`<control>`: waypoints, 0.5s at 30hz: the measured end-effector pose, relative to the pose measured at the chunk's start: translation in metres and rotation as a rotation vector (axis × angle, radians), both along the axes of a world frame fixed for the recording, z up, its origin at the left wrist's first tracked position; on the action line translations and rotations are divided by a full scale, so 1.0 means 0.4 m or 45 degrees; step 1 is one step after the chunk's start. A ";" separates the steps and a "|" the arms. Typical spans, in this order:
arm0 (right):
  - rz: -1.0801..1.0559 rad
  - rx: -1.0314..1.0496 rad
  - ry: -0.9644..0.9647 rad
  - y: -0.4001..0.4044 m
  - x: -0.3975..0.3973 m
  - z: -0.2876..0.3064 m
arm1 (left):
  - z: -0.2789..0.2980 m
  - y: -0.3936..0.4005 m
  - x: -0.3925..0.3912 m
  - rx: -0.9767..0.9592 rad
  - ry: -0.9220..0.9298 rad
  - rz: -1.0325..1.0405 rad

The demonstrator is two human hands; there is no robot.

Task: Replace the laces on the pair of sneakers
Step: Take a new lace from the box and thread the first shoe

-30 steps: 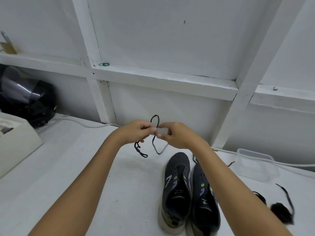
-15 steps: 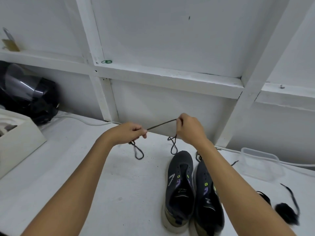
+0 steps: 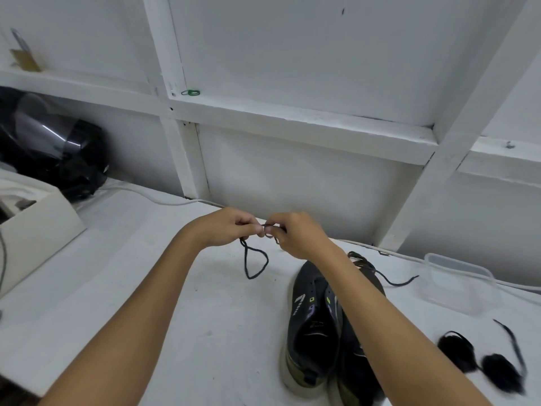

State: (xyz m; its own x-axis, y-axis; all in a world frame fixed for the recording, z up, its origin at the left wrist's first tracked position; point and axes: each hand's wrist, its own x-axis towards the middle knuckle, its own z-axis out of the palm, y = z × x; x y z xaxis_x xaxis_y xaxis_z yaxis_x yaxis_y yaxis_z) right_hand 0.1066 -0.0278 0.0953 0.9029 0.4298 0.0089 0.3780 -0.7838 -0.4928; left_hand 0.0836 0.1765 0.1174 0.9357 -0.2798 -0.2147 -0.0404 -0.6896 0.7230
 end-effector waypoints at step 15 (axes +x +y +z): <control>-0.664 0.534 0.128 -0.074 0.052 -0.001 | -0.089 0.113 -0.044 0.464 0.270 0.153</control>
